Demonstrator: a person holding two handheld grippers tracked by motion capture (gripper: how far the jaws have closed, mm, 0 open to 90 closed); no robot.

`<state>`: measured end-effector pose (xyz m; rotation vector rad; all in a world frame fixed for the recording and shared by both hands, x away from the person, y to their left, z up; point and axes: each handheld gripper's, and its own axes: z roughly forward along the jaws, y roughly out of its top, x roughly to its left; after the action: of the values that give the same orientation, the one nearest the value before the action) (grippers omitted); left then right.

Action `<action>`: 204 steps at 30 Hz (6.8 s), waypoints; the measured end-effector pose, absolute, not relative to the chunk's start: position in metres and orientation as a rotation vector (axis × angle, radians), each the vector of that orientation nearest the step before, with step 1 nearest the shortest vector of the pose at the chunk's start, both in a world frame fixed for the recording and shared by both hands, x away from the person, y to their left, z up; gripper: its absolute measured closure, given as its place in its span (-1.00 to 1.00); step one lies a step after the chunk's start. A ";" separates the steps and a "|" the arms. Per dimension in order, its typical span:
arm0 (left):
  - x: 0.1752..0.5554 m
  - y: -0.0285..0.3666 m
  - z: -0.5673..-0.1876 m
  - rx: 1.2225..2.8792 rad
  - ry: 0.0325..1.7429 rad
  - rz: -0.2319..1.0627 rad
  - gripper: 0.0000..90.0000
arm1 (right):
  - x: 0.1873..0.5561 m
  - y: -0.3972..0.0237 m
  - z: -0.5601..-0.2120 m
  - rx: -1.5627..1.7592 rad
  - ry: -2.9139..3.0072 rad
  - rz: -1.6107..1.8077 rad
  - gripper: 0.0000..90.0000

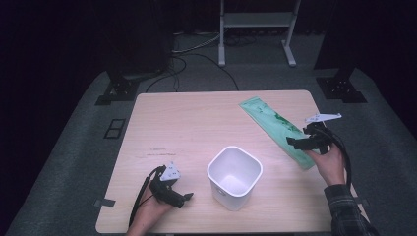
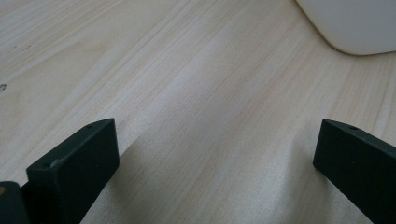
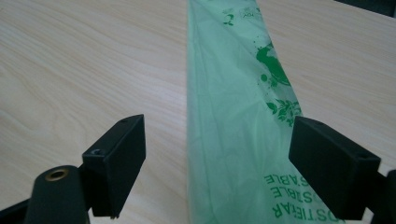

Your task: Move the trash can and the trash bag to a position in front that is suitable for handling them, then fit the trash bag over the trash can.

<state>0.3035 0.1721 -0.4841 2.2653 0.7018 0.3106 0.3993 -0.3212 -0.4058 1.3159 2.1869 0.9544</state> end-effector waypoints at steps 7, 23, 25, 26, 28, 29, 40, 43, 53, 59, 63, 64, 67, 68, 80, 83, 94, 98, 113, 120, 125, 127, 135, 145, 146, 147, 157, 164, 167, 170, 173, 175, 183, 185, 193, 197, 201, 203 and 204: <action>0.304 0.172 -0.484 2.265 0.702 0.310 -1.00 | 0.415 -0.319 -0.411 1.315 2.190 0.942 -0.62; 0.303 0.172 -0.484 2.264 0.702 0.311 -1.00 | 0.456 -0.311 -0.432 1.342 2.237 0.879 -0.79; 0.303 0.172 -0.484 2.264 0.702 0.311 -1.00 | 0.461 -0.311 -0.438 1.354 2.243 0.848 -0.82; 0.303 0.172 -0.484 2.264 0.702 0.311 -1.00 | 0.463 -0.311 -0.441 1.360 2.242 0.837 -0.82; 0.304 0.172 -0.484 2.264 0.702 0.311 -1.00 | 0.467 -0.311 -0.446 1.361 2.252 0.837 -0.84; 0.303 0.172 -0.484 2.263 0.702 0.311 -1.00 | 0.469 -0.311 -0.448 1.362 2.257 0.830 -0.88; 0.304 0.172 -0.484 2.264 0.702 0.311 -1.00 | 0.484 -0.313 -0.464 1.376 2.260 0.825 -1.00; 0.303 0.172 -0.484 2.264 0.702 0.311 -1.00 | 0.486 -0.312 -0.469 1.375 2.286 0.806 -1.00; 0.303 0.172 -0.484 2.264 0.702 0.311 -1.00 | 0.486 -0.312 -0.477 1.391 2.314 0.804 -1.00; 0.303 0.172 -0.484 2.263 0.702 0.311 -1.00 | 0.481 -0.314 -0.474 1.388 2.291 0.826 -0.63; 0.303 0.172 -0.484 2.264 0.702 0.311 -1.00 | 0.473 -0.318 -0.472 1.378 2.247 0.874 -0.04; 0.303 0.172 -0.484 2.263 0.702 0.311 -1.00 | 0.471 -0.319 -0.472 1.376 2.241 0.878 0.09; 0.303 0.172 -0.484 2.264 0.702 0.311 -1.00 | 0.467 -0.321 -0.470 1.372 2.242 0.877 0.68; 0.303 0.172 -0.484 2.264 0.702 0.311 -1.00 | 0.466 -0.320 -0.470 1.370 2.245 0.881 0.79; 0.303 0.172 -0.484 2.266 0.702 0.310 -1.00 | 0.457 -0.318 -0.469 1.384 2.255 0.878 1.00; 0.304 0.172 -0.484 2.266 0.702 0.310 -1.00 | 0.453 -0.318 -0.468 1.379 2.259 0.874 1.00; 0.303 0.172 -0.484 2.263 0.705 0.311 -1.00 | 0.415 -0.326 -0.444 1.361 2.249 0.980 1.00; 0.303 0.172 -0.484 2.263 0.705 0.311 -1.00 | 0.398 -0.328 -0.436 1.348 2.247 1.011 1.00; 0.303 0.172 -0.484 2.261 0.709 0.313 -1.00 | 0.350 -0.323 -0.390 1.194 2.178 1.131 1.00; 0.303 0.172 -0.484 2.261 0.709 0.313 -1.00 | 0.334 -0.318 -0.371 1.109 2.144 1.188 1.00; 0.303 0.172 -0.484 2.261 0.709 0.313 -1.00 | 0.324 -0.316 -0.359 1.069 2.125 1.218 1.00; 0.303 0.172 -0.484 2.261 0.709 0.313 -1.00 | 0.321 -0.315 -0.355 1.054 2.117 1.234 1.00; 0.303 0.172 -0.484 2.264 0.708 0.313 -1.00 | 0.306 -0.317 -0.336 0.993 2.092 1.316 1.00; 0.304 0.172 -0.484 2.263 0.711 0.315 -1.00 | 0.288 -0.314 -0.309 0.913 2.058 1.405 1.00; 0.304 0.172 -0.484 2.263 0.711 0.315 -1.00 | 0.288 -0.314 -0.309 0.913 2.058 1.405 1.00; 0.304 0.171 -0.484 2.262 0.712 0.315 -1.00 | 0.284 -0.312 -0.305 0.894 2.055 1.415 1.00; 0.304 0.171 -0.484 2.264 0.712 0.314 -1.00 | 0.267 -0.302 -0.282 0.797 2.043 1.470 1.00; 0.304 0.171 -0.484 2.262 0.712 0.316 -1.00 | 0.248 -0.288 -0.258 0.685 2.047 1.523 1.00; 0.304 0.171 -0.484 2.262 0.712 0.315 -1.00 | 0.242 -0.282 -0.250 0.651 2.050 1.529 1.00; 0.304 0.171 -0.484 2.262 0.712 0.316 -1.00 | 0.237 -0.277 -0.244 0.620 2.049 1.541 1.00; 0.304 0.171 -0.484 2.262 0.712 0.316 -1.00 | 0.234 -0.272 -0.240 0.592 2.054 1.547 1.00; 0.304 0.171 -0.484 2.262 0.713 0.316 -1.00 | 0.233 -0.271 -0.240 0.584 2.057 1.551 1.00; 0.304 0.171 -0.484 2.262 0.713 0.317 -1.00 | 0.228 -0.262 -0.241 0.542 2.084 1.601 1.00; 0.304 0.171 -0.484 2.262 0.714 0.316 -1.00 | 0.227 -0.261 -0.241 0.534 2.086 1.610 1.00; 0.304 0.171 -0.484 2.262 0.714 0.317 -1.00 | 0.209 -0.248 -0.232 0.439 2.098 1.628 1.00; 0.304 0.171 -0.484 2.262 0.715 0.316 -1.00 | 0.204 -0.243 -0.227 0.400 2.097 1.631 1.00; 0.303 0.171 -0.484 2.261 0.716 0.315 -1.00 | 0.203 -0.239 -0.226 0.383 2.111 1.640 1.00; 0.304 0.171 -0.484 2.262 0.715 0.315 -1.00 | 0.205 -0.235 -0.231 0.383 2.128 1.646 1.00; 0.304 0.171 -0.484 2.262 0.715 0.315 -1.00 | 0.207 -0.233 -0.233 0.384 2.134 1.649 1.00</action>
<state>0.3035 0.1714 -0.4841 2.2616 0.7151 0.3151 0.2068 -0.2332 -0.2333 0.3842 2.1340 1.6490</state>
